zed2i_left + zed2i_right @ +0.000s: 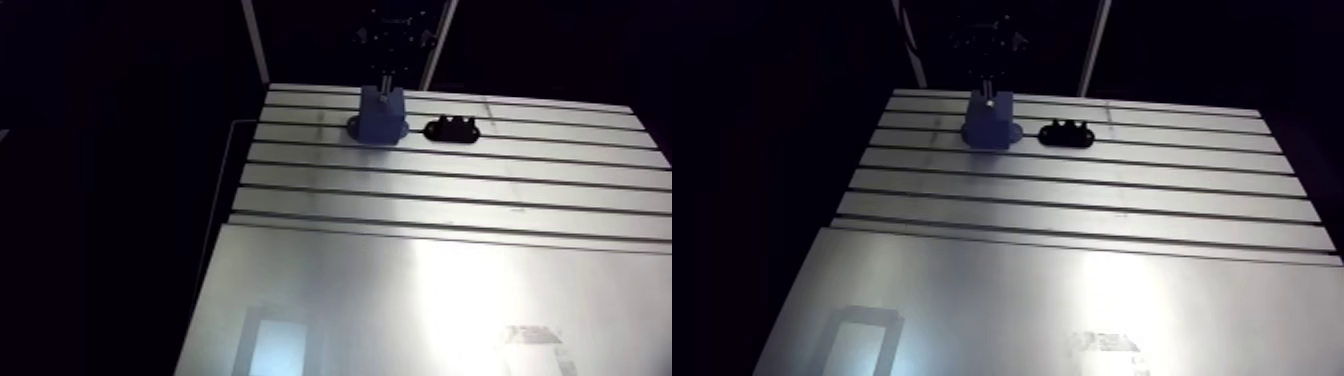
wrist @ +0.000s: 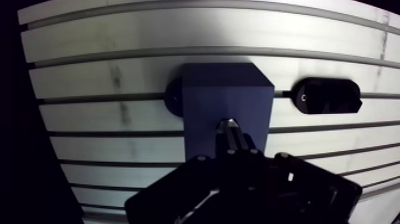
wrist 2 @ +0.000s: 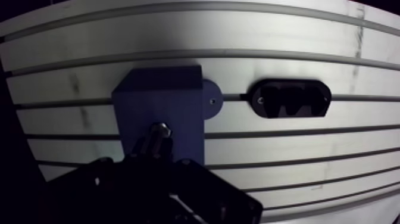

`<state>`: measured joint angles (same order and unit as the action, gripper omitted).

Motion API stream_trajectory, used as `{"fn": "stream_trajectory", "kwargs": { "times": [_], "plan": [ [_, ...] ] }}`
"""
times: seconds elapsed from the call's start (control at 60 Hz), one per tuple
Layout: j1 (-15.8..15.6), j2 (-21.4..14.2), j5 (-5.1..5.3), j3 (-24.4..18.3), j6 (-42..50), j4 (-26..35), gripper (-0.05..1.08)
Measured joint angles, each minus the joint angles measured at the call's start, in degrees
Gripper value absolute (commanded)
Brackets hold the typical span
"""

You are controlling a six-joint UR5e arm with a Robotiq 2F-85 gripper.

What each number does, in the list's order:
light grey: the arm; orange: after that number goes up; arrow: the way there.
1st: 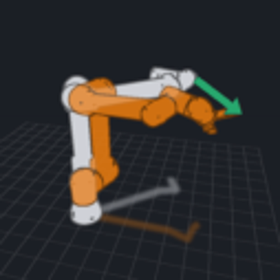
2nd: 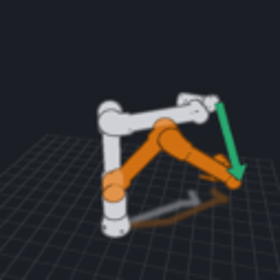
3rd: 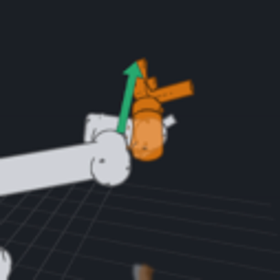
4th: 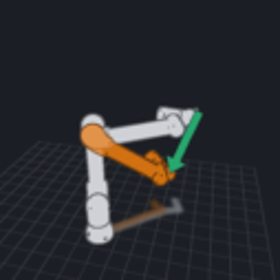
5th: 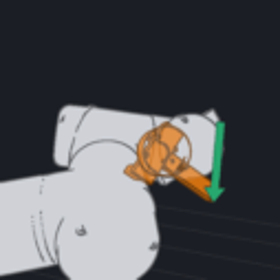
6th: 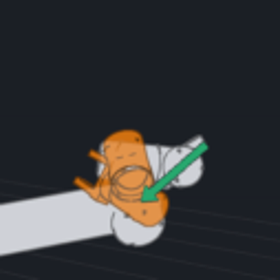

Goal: Pick up the M10 bolt and insert it into the hex recess until seated.

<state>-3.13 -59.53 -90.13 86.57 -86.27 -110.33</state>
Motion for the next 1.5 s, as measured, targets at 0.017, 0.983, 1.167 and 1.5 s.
{"fn": "stream_trajectory", "kwargs": {
  "times": [0.017,0.983,1.167,1.5],
  "plan": [
    [0.0,0.0,0.00,0.0,0.0,0.0,1.07],
    [0.0,0.5,0.09,0.0,-0.1,0.0,1.07],
    [0.0,0.6,0.09,0.0,-0.1,0.0,1.07],
    [0.0,0.8,0.02,0.0,-0.4,0.0,1.07]
  ]
}}
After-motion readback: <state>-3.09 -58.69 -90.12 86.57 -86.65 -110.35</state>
